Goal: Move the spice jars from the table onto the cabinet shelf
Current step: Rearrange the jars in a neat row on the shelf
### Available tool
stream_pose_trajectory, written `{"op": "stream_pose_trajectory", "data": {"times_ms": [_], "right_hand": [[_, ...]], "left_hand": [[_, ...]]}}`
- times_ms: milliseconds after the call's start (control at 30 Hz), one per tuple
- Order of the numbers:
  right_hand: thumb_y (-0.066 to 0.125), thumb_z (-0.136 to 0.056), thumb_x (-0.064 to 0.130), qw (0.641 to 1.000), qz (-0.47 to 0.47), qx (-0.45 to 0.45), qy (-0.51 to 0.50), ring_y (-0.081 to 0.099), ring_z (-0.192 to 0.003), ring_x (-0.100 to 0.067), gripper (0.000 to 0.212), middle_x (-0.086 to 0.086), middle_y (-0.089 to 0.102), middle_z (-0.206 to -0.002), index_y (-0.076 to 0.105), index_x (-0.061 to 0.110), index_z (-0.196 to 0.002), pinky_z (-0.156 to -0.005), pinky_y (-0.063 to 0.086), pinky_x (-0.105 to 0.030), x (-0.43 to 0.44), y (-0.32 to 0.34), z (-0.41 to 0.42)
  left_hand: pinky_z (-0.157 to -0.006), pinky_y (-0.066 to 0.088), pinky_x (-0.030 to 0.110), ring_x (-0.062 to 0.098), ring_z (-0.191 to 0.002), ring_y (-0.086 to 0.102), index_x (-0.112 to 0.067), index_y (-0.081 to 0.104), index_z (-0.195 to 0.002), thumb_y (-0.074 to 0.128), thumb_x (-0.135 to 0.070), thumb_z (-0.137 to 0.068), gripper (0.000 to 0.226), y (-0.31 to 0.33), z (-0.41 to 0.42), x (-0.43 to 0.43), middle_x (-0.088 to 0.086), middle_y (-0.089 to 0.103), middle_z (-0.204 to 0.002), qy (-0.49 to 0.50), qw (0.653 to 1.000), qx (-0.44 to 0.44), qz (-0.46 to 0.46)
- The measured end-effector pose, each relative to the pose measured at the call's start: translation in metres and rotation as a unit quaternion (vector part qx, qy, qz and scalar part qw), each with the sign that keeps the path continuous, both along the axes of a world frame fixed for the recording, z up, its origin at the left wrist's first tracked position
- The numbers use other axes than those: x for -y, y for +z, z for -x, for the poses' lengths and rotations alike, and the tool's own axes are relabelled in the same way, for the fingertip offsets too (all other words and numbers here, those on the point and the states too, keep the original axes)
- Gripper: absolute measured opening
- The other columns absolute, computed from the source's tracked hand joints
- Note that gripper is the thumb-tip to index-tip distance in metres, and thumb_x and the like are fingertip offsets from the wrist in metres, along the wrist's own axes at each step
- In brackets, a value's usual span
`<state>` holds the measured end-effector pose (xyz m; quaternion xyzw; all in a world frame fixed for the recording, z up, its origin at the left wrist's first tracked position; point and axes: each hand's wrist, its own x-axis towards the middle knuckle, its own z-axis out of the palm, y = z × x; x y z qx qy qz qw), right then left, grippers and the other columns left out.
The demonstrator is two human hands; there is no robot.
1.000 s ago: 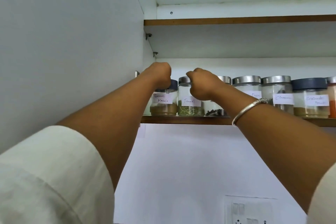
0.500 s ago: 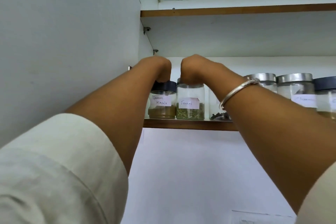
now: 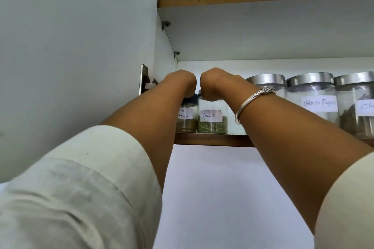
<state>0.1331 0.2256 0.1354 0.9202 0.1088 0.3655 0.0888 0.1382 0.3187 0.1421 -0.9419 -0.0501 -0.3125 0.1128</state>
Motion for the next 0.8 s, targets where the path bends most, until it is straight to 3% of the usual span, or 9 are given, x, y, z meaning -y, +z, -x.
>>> {"op": "stream_pose_trajectory", "data": {"times_ms": [100, 167, 300, 367, 500, 633, 733, 800], "right_hand": [[0.059, -0.089, 0.022, 1.0, -0.022, 0.005, -0.01, 0.041, -0.056, -0.018, 0.031, -0.005, 0.044, -0.069, 0.043, 0.011, -0.064, -0.055, 0.037, -0.029, -0.005, -0.001, -0.006], [0.059, -0.087, 0.018, 1.0, -0.017, 0.012, -0.02, 0.041, -0.055, -0.018, 0.029, -0.005, 0.044, -0.068, 0.044, 0.01, -0.064, -0.05, 0.035, -0.029, -0.008, 0.0, -0.008], [0.057, -0.088, 0.017, 0.999, 0.024, 0.014, -0.028, 0.042, -0.052, -0.016, 0.032, -0.004, 0.045, -0.062, 0.044, 0.009, -0.06, -0.043, 0.029, -0.027, -0.008, 0.002, -0.019], [0.056, -0.089, 0.021, 0.999, 0.034, 0.009, -0.026, 0.043, -0.051, -0.016, 0.035, -0.004, 0.046, -0.06, 0.046, 0.01, -0.057, -0.044, 0.028, -0.027, -0.006, 0.002, -0.026], [0.054, -0.09, 0.025, 0.998, 0.055, 0.005, -0.028, 0.043, -0.052, -0.017, 0.036, -0.003, 0.047, -0.061, 0.046, 0.012, -0.057, -0.045, 0.029, -0.027, -0.009, 0.001, -0.042], [0.051, -0.09, 0.02, 0.998, 0.05, -0.012, -0.037, 0.043, -0.055, -0.017, 0.031, -0.004, 0.046, -0.065, 0.045, 0.013, -0.06, -0.053, 0.035, -0.029, -0.011, -0.003, -0.062], [0.047, -0.091, 0.022, 0.998, 0.051, -0.024, -0.041, 0.043, -0.055, -0.017, 0.028, -0.003, 0.045, -0.065, 0.049, 0.01, -0.066, -0.055, 0.036, -0.028, -0.012, -0.005, -0.071], [0.044, -0.093, 0.025, 0.996, 0.065, -0.038, -0.038, 0.048, -0.062, -0.019, 0.022, -0.002, 0.047, -0.067, 0.057, 0.01, -0.083, -0.066, 0.039, -0.03, -0.012, -0.005, -0.074]], "left_hand": [[-0.057, 0.037, 0.03, 0.018, -0.057, 0.041, -0.01, 0.05, -0.086, 0.054, -0.015, -0.09, 0.008, -0.003, -0.007, 0.002, 0.005, 0.041, -0.07, -0.01, 1.0, -0.002, 0.013], [-0.052, 0.035, 0.028, 0.018, -0.057, 0.041, -0.011, 0.052, -0.09, 0.055, -0.016, -0.09, 0.006, -0.005, -0.012, 0.0, 0.005, 0.041, -0.071, -0.015, 0.999, -0.001, 0.03], [-0.048, 0.033, 0.028, 0.019, -0.056, 0.043, -0.006, 0.05, -0.078, 0.055, -0.021, -0.09, 0.02, -0.009, -0.022, -0.003, 0.006, 0.043, -0.07, -0.007, 0.999, 0.004, 0.051], [-0.053, 0.036, 0.028, 0.019, -0.057, 0.043, -0.007, 0.044, -0.067, 0.053, -0.021, -0.091, 0.029, -0.011, -0.029, -0.004, 0.007, 0.042, -0.07, -0.002, 0.998, -0.001, 0.058], [-0.068, 0.04, 0.031, 0.021, -0.064, 0.045, -0.007, 0.044, -0.069, 0.048, -0.011, -0.089, 0.021, -0.013, -0.039, -0.008, 0.007, 0.043, -0.072, -0.009, 0.998, -0.013, 0.062], [-0.065, 0.039, 0.031, 0.019, -0.061, 0.043, -0.01, 0.043, -0.066, 0.044, -0.012, -0.091, 0.024, -0.014, -0.048, -0.008, 0.006, 0.044, -0.071, -0.015, 0.998, -0.043, 0.051], [-0.056, 0.036, 0.027, 0.02, -0.067, 0.046, -0.007, 0.049, -0.087, 0.044, -0.018, -0.092, 0.013, -0.016, -0.051, -0.008, 0.005, 0.045, -0.074, -0.027, 0.998, -0.041, 0.05], [-0.065, 0.04, 0.03, 0.023, -0.078, 0.05, -0.009, 0.048, -0.116, 0.044, -0.019, -0.093, 0.025, -0.017, -0.053, -0.007, 0.008, 0.052, -0.092, -0.032, 0.997, -0.05, 0.044]]}}
